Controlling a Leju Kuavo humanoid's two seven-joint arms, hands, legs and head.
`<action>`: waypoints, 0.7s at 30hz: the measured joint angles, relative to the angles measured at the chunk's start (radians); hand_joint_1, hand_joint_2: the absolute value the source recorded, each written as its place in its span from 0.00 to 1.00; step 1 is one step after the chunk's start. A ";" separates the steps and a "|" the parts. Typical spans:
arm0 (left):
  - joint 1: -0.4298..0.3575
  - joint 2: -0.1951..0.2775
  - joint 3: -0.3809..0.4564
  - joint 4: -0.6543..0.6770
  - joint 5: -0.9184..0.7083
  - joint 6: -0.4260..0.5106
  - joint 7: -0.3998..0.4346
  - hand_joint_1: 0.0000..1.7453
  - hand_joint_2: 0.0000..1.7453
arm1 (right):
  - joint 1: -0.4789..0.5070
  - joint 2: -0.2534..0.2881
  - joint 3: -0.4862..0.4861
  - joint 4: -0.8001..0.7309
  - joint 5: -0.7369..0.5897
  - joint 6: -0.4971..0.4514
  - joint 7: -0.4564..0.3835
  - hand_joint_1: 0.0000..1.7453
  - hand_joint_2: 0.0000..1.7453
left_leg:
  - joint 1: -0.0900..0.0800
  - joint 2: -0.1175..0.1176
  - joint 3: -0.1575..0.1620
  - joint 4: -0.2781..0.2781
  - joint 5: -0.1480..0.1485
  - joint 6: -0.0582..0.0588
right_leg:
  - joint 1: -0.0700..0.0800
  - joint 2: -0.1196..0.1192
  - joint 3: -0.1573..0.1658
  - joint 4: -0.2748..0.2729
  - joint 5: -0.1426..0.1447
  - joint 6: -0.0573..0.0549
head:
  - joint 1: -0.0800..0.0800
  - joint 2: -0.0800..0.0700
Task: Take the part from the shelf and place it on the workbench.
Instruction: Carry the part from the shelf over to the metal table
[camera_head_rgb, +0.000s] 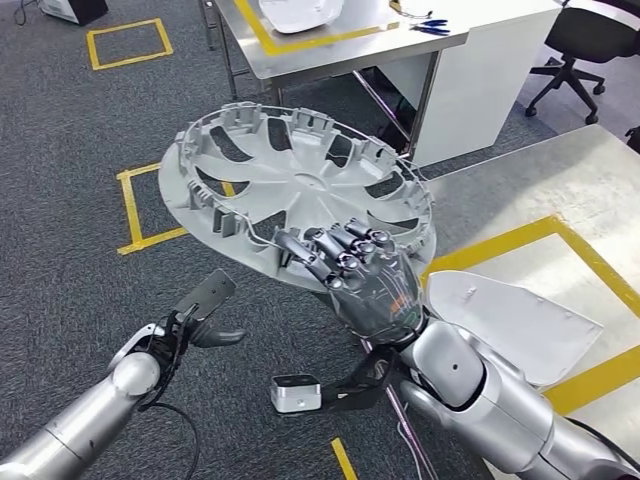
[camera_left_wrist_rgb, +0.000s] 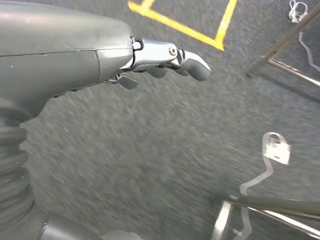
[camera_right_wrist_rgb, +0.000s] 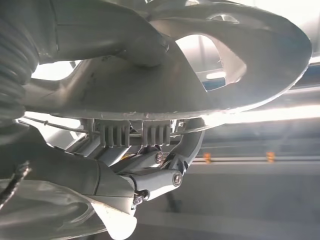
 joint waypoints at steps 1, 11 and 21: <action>0.014 0.008 0.004 -0.015 -0.029 -0.007 0.016 0.00 1.00 | 0.018 -0.011 -0.012 -0.007 0.012 -0.003 0.006 1.00 1.00 | 0.000 0.000 0.000 -0.001 0.000 0.000 | 0.000 0.000 0.000 0.000 0.000 0.000 | 0.000 0.000; 0.440 0.086 0.043 -0.007 -0.144 0.313 -0.282 0.00 1.00 | 0.265 -0.149 -0.220 -0.119 0.150 -0.064 0.023 1.00 1.00 | -0.001 0.003 0.012 -0.005 -0.011 0.000 | 0.000 0.003 0.005 0.000 -0.012 -0.001 | 0.000 0.000; 0.406 -0.036 0.151 0.259 -0.199 0.146 -0.247 0.00 1.00 | 0.369 -0.186 -0.345 -0.195 0.175 -0.051 0.011 1.00 1.00 | 0.000 -0.002 0.014 -0.007 -0.011 0.000 | 0.001 -0.004 0.010 0.000 -0.014 -0.002 | 0.000 0.000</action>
